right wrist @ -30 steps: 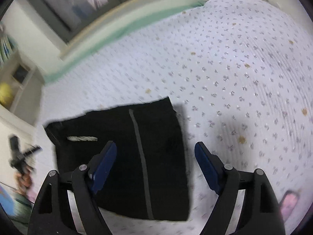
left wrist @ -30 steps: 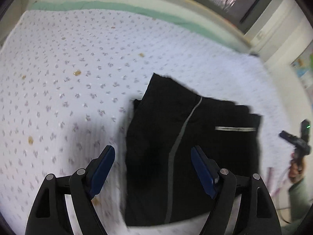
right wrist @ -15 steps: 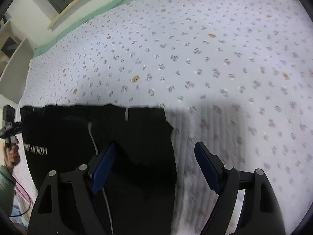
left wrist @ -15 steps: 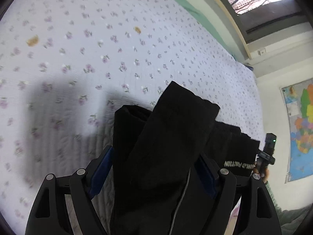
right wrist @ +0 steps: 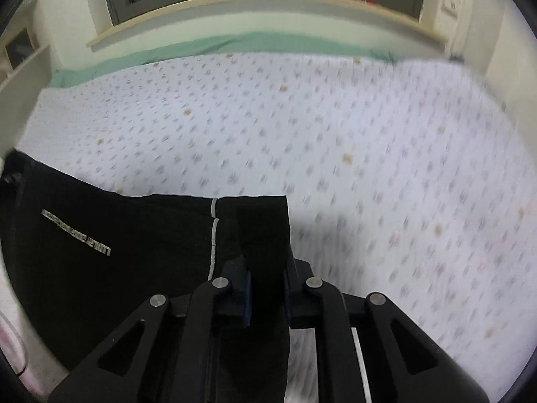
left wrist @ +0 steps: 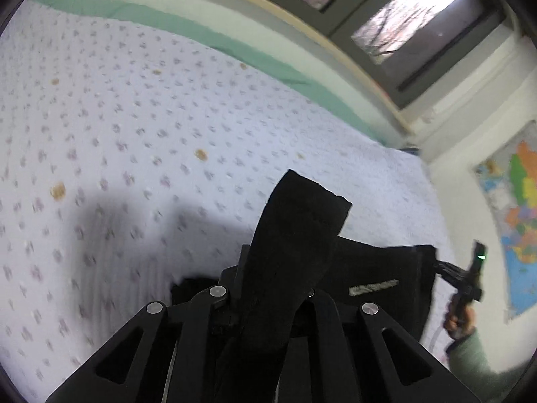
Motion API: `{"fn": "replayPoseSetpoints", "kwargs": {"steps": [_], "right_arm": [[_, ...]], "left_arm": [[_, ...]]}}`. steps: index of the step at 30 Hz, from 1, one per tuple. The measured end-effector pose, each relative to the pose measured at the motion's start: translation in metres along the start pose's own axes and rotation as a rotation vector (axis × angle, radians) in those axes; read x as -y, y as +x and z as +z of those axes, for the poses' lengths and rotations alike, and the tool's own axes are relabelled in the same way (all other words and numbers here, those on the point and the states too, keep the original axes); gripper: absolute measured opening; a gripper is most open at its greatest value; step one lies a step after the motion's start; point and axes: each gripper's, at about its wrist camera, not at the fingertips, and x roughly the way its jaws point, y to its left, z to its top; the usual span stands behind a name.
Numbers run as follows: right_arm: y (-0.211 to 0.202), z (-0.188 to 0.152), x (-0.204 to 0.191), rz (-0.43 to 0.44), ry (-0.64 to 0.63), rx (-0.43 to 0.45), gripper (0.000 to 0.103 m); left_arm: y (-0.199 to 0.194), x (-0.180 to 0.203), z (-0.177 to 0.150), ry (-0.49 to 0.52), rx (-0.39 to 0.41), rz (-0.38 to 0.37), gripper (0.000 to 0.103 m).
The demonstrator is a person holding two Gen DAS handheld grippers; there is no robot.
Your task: Fold large clothes
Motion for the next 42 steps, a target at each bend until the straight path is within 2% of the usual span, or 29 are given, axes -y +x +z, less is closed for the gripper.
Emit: {"fn": "replayPoseSetpoints", "kwargs": {"steps": [3,6,9,11,13,15,17,18,19,21,23,24,28,31,33,35,38,42], "right_arm": [[0.05,0.001,-0.001,-0.028,0.016,-0.096,0.015],[0.103,-0.016,0.001,-0.02,0.052,-0.226,0.015],[0.129,-0.029,-0.005,-0.032,0.05,-0.276,0.016],[0.132,-0.028,-0.007,-0.035,0.057,-0.282,0.018],[0.127,-0.025,-0.002,-0.012,0.08,-0.282,0.023],[0.115,-0.02,0.011,0.029,0.142,-0.288,0.032],[0.09,-0.016,0.025,0.073,0.204,-0.247,0.033],[0.068,-0.013,0.031,0.09,0.225,-0.2,0.035],[0.052,-0.012,0.034,0.095,0.231,-0.166,0.038],[0.016,-0.011,0.033,0.102,0.229,-0.098,0.057],[-0.017,-0.012,0.021,0.109,0.205,-0.046,0.064],[-0.028,-0.013,0.012,0.118,0.187,-0.035,0.064],[-0.059,-0.031,-0.036,0.219,0.121,-0.052,0.064],[-0.063,-0.051,-0.081,0.22,0.02,-0.085,0.064],[-0.049,-0.069,-0.109,0.227,-0.021,-0.13,0.064],[-0.035,-0.085,-0.126,0.231,-0.044,-0.179,0.064],[-0.018,-0.102,-0.151,0.192,-0.089,-0.206,0.064],[0.01,-0.114,-0.163,0.139,-0.1,-0.234,0.064]], "left_arm": [[0.049,-0.023,-0.004,-0.064,-0.101,0.098,0.011],[0.091,-0.05,-0.025,-0.126,-0.192,0.139,0.012],[0.108,-0.063,-0.036,-0.159,-0.206,0.145,0.018],[0.11,-0.067,-0.034,-0.178,-0.213,0.13,0.02],[0.102,-0.067,-0.031,-0.176,-0.221,0.118,0.024],[0.086,-0.065,-0.025,-0.16,-0.212,0.118,0.029],[0.061,-0.063,-0.021,-0.145,-0.191,0.096,0.033],[0.042,-0.061,-0.019,-0.131,-0.171,0.094,0.037],[0.029,-0.059,-0.018,-0.118,-0.152,0.109,0.047],[0.003,-0.052,-0.018,-0.078,-0.103,0.176,0.052],[-0.021,-0.045,-0.02,-0.054,-0.068,0.21,0.052],[-0.031,-0.042,-0.022,-0.058,-0.059,0.215,0.052],[-0.049,-0.002,-0.039,0.003,-0.044,0.148,0.052],[-0.036,0.043,-0.067,0.06,-0.089,0.045,0.052],[-0.015,0.075,-0.094,0.099,-0.142,0.003,0.052],[0.005,0.096,-0.115,0.143,-0.178,0.022,0.052],[0.042,0.121,-0.149,0.212,-0.229,0.097,0.052],[0.081,0.12,-0.17,0.251,-0.242,0.191,0.059]]}}
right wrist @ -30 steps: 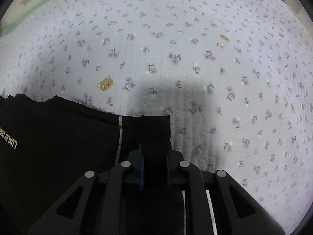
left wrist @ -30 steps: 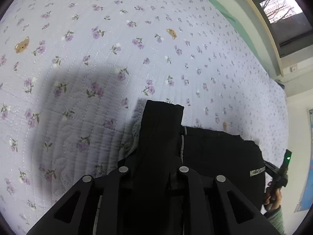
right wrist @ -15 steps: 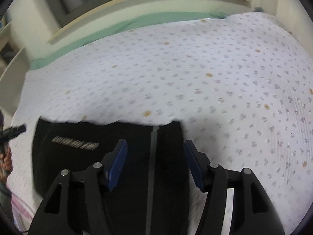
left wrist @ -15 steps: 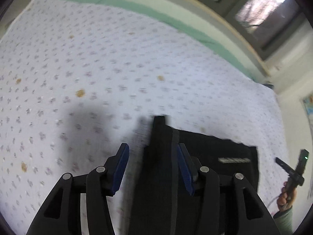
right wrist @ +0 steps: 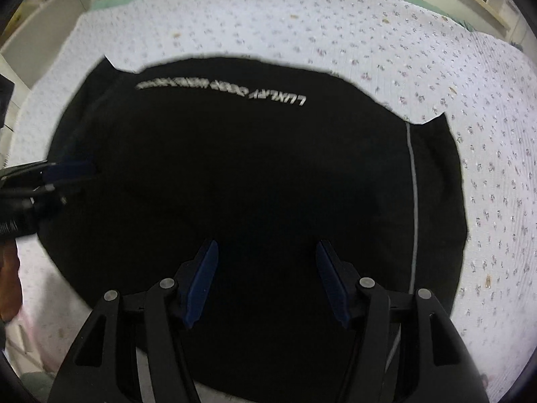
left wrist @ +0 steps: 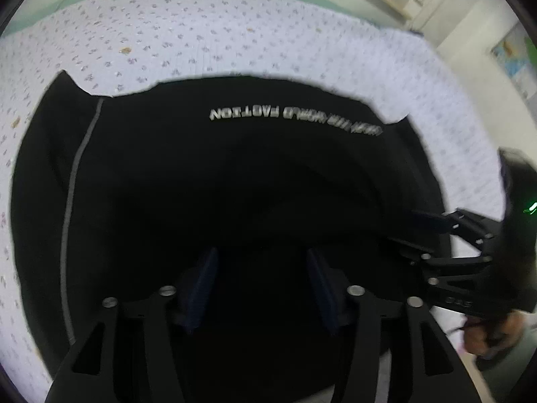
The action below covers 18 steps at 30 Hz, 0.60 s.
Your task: Fold large clothes
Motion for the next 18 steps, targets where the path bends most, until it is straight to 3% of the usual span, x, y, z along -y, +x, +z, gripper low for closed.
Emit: {"fn": "replayPoseSetpoints", "kwargs": {"steps": [5,9,11,14,16,18], "right_arm": [[0.024,-0.009,-0.002,-0.014,-0.019,0.016,0.066],[0.012,-0.003,0.006,0.035,0.04,-0.006,0.064],[-0.013,0.01,0.009,0.055,0.032,0.053,0.063],[-0.028,0.035,0.01,-0.015,0.004,0.123,0.063],[-0.018,0.057,0.015,-0.008,0.035,0.122,0.063],[0.005,0.068,0.018,-0.006,0.069,0.084,0.062]], "left_arm": [[0.027,-0.008,0.005,-0.027,-0.032,0.031,0.059],[0.012,-0.006,0.013,-0.018,-0.03,0.012,0.059],[-0.005,-0.008,0.023,-0.028,-0.001,-0.042,0.06],[-0.025,-0.015,0.047,-0.056,0.063,-0.073,0.06],[-0.02,-0.022,0.063,-0.072,0.084,-0.053,0.063],[0.006,-0.033,0.075,-0.079,0.041,0.014,0.063]]}}
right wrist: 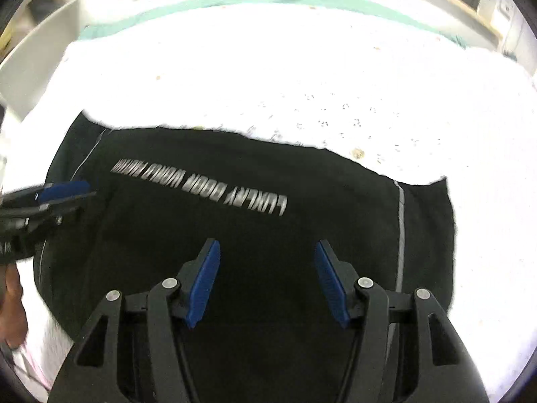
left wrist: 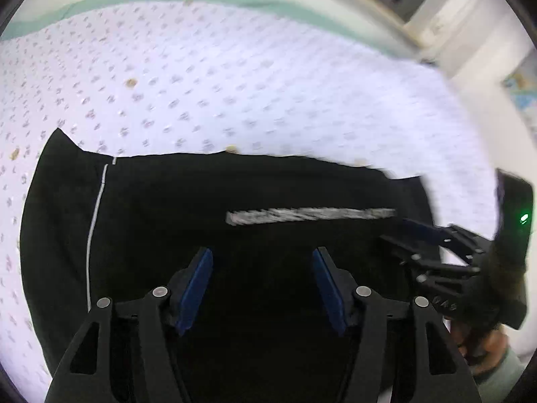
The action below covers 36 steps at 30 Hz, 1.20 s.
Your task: Fold large clothes
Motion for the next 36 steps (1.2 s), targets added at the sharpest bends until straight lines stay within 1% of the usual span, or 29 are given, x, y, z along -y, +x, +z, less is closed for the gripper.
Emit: {"fn": "replayPoseSetpoints", "kwargs": {"steps": [1,2,3,5,8,9,11,13,14,17,18,19,20,21,22,23,25,26,27,29,30,34,36], "right_arm": [[0.018,0.002,0.002,0.01,0.012,-0.035,0.063],[0.03,0.001,0.004,0.019,0.021,-0.053,0.065],[0.041,-0.001,0.007,0.029,0.035,-0.067,0.066],[0.047,-0.003,0.01,0.042,0.052,-0.064,0.067],[0.037,-0.005,0.013,0.049,0.068,-0.064,0.067],[0.029,-0.005,0.013,0.051,0.071,-0.055,0.067],[0.008,-0.008,0.014,0.058,0.067,-0.036,0.066],[-0.024,-0.019,0.005,0.043,0.022,0.002,0.066],[-0.036,-0.027,0.0,0.031,-0.003,0.017,0.066],[-0.064,-0.052,-0.014,-0.005,-0.06,0.018,0.066],[-0.068,-0.056,-0.017,-0.012,-0.069,0.017,0.066],[-0.073,-0.062,-0.02,-0.013,-0.079,0.015,0.066],[-0.075,-0.062,-0.023,-0.015,-0.086,0.011,0.066],[-0.076,-0.07,-0.026,-0.017,-0.09,0.002,0.066],[-0.073,-0.075,-0.032,-0.007,-0.085,-0.008,0.066],[-0.069,-0.079,-0.031,0.01,-0.073,-0.024,0.066],[-0.047,-0.097,-0.026,0.024,-0.043,-0.087,0.066],[-0.034,-0.105,-0.026,0.028,-0.034,-0.117,0.066],[-0.018,-0.109,-0.025,0.055,-0.017,-0.141,0.066],[-0.011,-0.113,-0.017,0.091,0.034,-0.127,0.066],[-0.013,-0.113,-0.015,0.098,0.055,-0.119,0.066],[-0.022,-0.117,-0.015,0.091,0.086,-0.103,0.067],[-0.025,-0.12,-0.013,0.104,0.096,-0.091,0.07]], "left_arm": [[0.021,-0.005,0.002,0.0,-0.048,0.033,0.063],[0.037,-0.01,0.003,-0.003,-0.075,0.043,0.066],[0.05,-0.016,0.003,-0.013,-0.083,0.046,0.067],[0.057,-0.02,0.006,-0.021,-0.081,0.049,0.069],[0.048,-0.019,0.011,-0.005,-0.07,0.043,0.069],[0.039,-0.009,0.008,0.001,-0.059,0.039,0.069],[0.021,-0.005,0.003,0.005,-0.047,0.029,0.069],[-0.006,-0.006,-0.007,0.014,-0.024,-0.009,0.069],[-0.016,-0.004,-0.013,0.027,-0.013,-0.016,0.069],[-0.043,0.002,-0.038,0.09,0.018,-0.002,0.069],[-0.051,0.002,-0.051,0.105,0.011,-0.001,0.069],[-0.051,0.003,-0.056,0.104,-0.001,-0.008,0.069],[-0.056,0.0,-0.067,0.095,-0.015,-0.017,0.069],[-0.054,-0.002,-0.08,0.073,-0.041,-0.026,0.069],[-0.048,-0.003,-0.085,0.062,-0.054,-0.024,0.069],[-0.04,-0.004,-0.094,0.055,-0.068,-0.003,0.069],[-0.025,-0.004,-0.106,0.064,-0.063,0.032,0.07],[-0.021,-0.006,-0.111,0.05,-0.06,0.03,0.071],[-0.01,-0.012,-0.114,0.022,-0.065,0.016,0.071],[-0.005,-0.014,-0.113,0.01,-0.064,0.014,0.072],[-0.009,-0.011,-0.112,0.017,-0.059,0.021,0.072],[-0.027,-0.01,-0.114,0.022,-0.048,0.01,0.072],[-0.038,-0.012,-0.117,0.009,-0.035,0.022,0.072]]}}
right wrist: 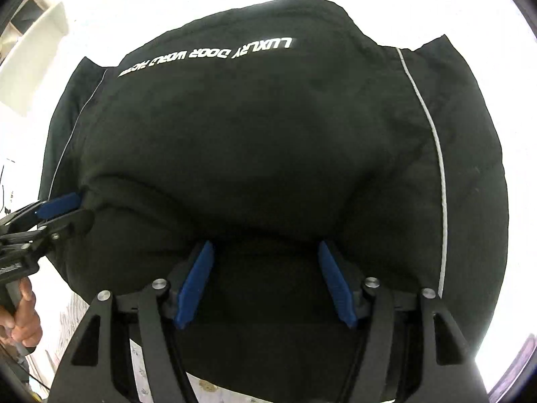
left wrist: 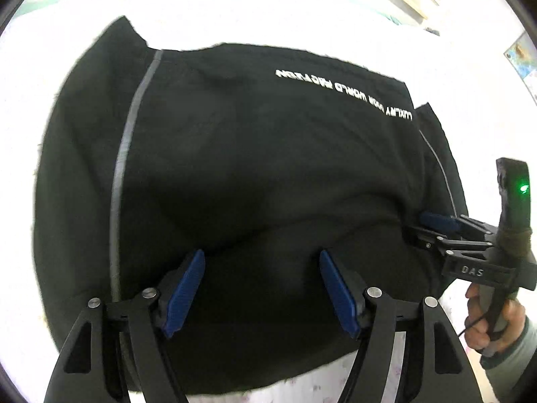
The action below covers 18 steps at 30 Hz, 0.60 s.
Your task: Fold large clothes
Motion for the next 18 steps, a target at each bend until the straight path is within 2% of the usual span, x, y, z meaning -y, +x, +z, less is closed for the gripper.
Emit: {"fn": "replayPoseSetpoints", "kwargs": {"steps": [3,8,10,13,18], "right_arm": [[-0.003,-0.002,0.01,0.077,0.022,0.016,0.078],[-0.018,0.007,0.021,0.116,0.061,-0.036,0.081],[-0.03,0.014,0.031,0.126,0.088,-0.01,0.082],[-0.058,0.024,0.049,0.081,0.113,0.073,0.082],[-0.099,0.038,0.108,-0.003,0.178,0.163,0.082]], "left_arm": [[-0.024,-0.011,-0.001,-0.004,0.052,0.068,0.072],[-0.066,-0.056,0.005,-0.084,0.108,0.088,0.072],[-0.08,-0.085,0.008,-0.13,0.114,0.057,0.072],[-0.089,-0.113,0.014,-0.163,0.091,0.004,0.072],[-0.072,-0.144,0.023,-0.204,0.051,-0.112,0.072]]}}
